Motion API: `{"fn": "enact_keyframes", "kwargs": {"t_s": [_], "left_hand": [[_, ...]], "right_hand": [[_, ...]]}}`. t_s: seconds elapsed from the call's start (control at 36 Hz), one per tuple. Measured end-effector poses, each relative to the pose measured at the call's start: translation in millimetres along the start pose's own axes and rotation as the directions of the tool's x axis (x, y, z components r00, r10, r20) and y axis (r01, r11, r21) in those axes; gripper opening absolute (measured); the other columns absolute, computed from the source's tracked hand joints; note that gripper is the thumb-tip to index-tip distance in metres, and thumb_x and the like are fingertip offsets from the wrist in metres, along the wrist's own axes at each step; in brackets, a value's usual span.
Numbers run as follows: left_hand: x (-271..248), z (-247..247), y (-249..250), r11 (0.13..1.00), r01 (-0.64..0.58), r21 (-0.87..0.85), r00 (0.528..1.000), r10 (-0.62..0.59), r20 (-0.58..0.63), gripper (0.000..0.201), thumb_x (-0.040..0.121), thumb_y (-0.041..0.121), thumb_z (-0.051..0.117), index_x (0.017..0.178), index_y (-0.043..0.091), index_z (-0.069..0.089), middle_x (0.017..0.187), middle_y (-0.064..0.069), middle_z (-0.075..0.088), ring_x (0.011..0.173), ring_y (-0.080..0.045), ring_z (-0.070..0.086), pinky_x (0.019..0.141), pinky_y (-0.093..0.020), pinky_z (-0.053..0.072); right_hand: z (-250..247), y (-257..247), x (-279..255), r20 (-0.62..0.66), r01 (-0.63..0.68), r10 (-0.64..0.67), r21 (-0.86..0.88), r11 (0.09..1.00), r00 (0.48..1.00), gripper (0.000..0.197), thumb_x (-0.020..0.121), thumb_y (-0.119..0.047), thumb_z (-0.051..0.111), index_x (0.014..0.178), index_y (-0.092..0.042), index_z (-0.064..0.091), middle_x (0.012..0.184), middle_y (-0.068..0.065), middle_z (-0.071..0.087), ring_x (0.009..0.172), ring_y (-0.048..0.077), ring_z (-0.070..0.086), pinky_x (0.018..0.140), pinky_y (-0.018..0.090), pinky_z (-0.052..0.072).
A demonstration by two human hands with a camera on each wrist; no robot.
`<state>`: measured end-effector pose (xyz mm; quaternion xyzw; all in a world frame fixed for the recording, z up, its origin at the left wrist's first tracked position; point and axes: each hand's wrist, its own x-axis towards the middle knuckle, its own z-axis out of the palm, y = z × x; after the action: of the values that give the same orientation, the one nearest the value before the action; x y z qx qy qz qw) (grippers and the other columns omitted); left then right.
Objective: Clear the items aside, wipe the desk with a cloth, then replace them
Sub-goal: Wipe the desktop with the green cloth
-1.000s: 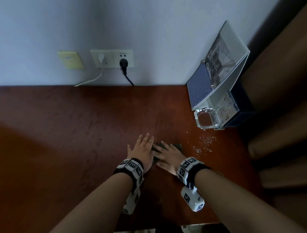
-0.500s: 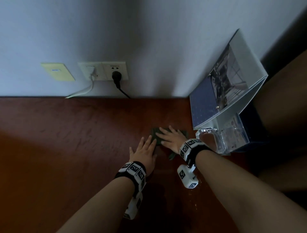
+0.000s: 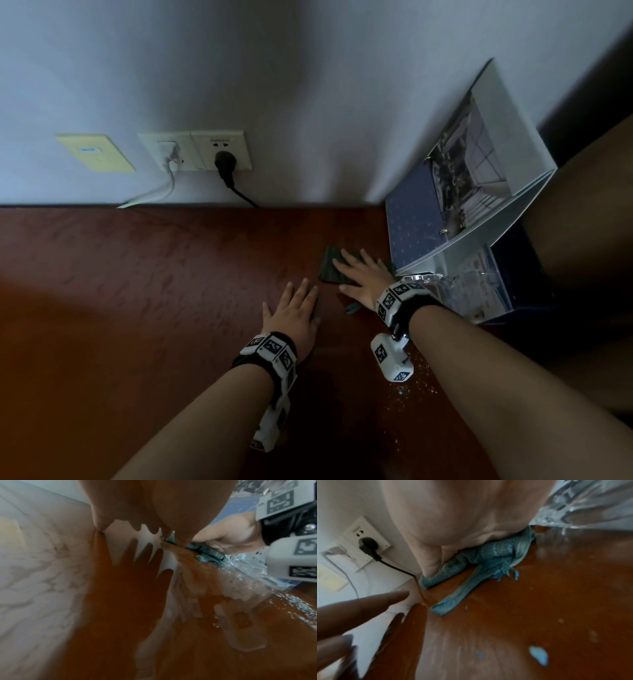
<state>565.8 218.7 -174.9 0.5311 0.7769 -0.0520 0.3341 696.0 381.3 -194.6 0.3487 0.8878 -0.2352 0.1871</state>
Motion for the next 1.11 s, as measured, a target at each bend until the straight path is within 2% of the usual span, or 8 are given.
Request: {"fn": "enact_keyframes", "kwargs": {"t_s": [0.33, 0.53, 0.72, 0.97, 1.11], "left_hand": [[-15.8, 11.6, -3.1, 0.999, -0.03, 0.018, 1.0, 0.03, 0.004, 0.064, 0.105, 0.043, 0.031, 0.158, 0.032, -0.002, 0.165, 0.012, -0.016, 0.151, -0.017, -0.017, 0.118, -0.062, 0.001], [-25.8, 17.5, -3.4, 0.999, -0.043, 0.023, 0.999, 0.043, 0.001, 0.064, 0.105, 0.043, 0.032, 0.158, 0.033, -0.001, 0.165, 0.012, -0.015, 0.151, -0.018, -0.016, 0.118, -0.062, 0.001], [-36.0, 16.0, -3.8, 0.998, -0.053, 0.042, 0.998, 0.052, 0.017, 0.064, 0.105, 0.044, 0.032, 0.158, 0.034, -0.002, 0.164, 0.012, -0.018, 0.151, -0.019, -0.017, 0.118, -0.061, 0.002], [-49.9, 21.0, -6.6, 0.996, -0.06, 0.063, 0.998, 0.059, 0.021, 0.064, 0.105, 0.045, 0.032, 0.158, 0.034, -0.002, 0.164, 0.012, -0.018, 0.151, -0.02, -0.017, 0.118, -0.061, 0.002], [-51.5, 22.9, -7.2, 0.996, -0.066, 0.064, 0.998, 0.065, 0.009, 0.064, 0.105, 0.045, 0.032, 0.158, 0.034, -0.001, 0.164, 0.012, -0.017, 0.151, -0.02, -0.017, 0.118, -0.061, 0.003]], "right_hand": [[17.1, -6.3, -38.9, 0.006, 0.004, -0.005, 0.004, 1.0, 1.0, 0.061, 0.098, -0.051, 0.037, 0.15, -0.043, 0.006, 0.158, -0.018, -0.011, 0.146, 0.02, -0.015, 0.117, 0.046, -0.004], [32.8, -19.2, -50.5, -0.006, -0.068, 0.068, -0.047, 0.997, 0.998, 0.066, 0.096, -0.057, 0.032, 0.149, -0.042, -0.004, 0.157, -0.016, -0.019, 0.146, 0.022, -0.015, 0.117, 0.045, -0.001], [47.2, -41.3, -67.3, -0.02, -0.175, 0.176, 0.029, 0.984, 0.984, 0.074, 0.094, -0.06, 0.034, 0.15, -0.037, -0.008, 0.157, -0.012, -0.021, 0.145, 0.025, -0.017, 0.117, 0.047, -0.002], [58.9, -49.5, -84.2, -0.011, -0.21, 0.212, 0.087, 0.974, 0.977, 0.074, 0.094, -0.059, 0.036, 0.151, -0.037, -0.006, 0.157, -0.012, -0.021, 0.145, 0.026, -0.018, 0.116, 0.049, -0.003], [54.6, -43.7, -84.7, 0.02, -0.185, 0.185, 0.139, 0.973, 0.983, 0.068, 0.097, -0.054, 0.036, 0.151, -0.038, -0.001, 0.158, -0.014, -0.017, 0.146, 0.023, -0.016, 0.116, 0.048, -0.003]]}}
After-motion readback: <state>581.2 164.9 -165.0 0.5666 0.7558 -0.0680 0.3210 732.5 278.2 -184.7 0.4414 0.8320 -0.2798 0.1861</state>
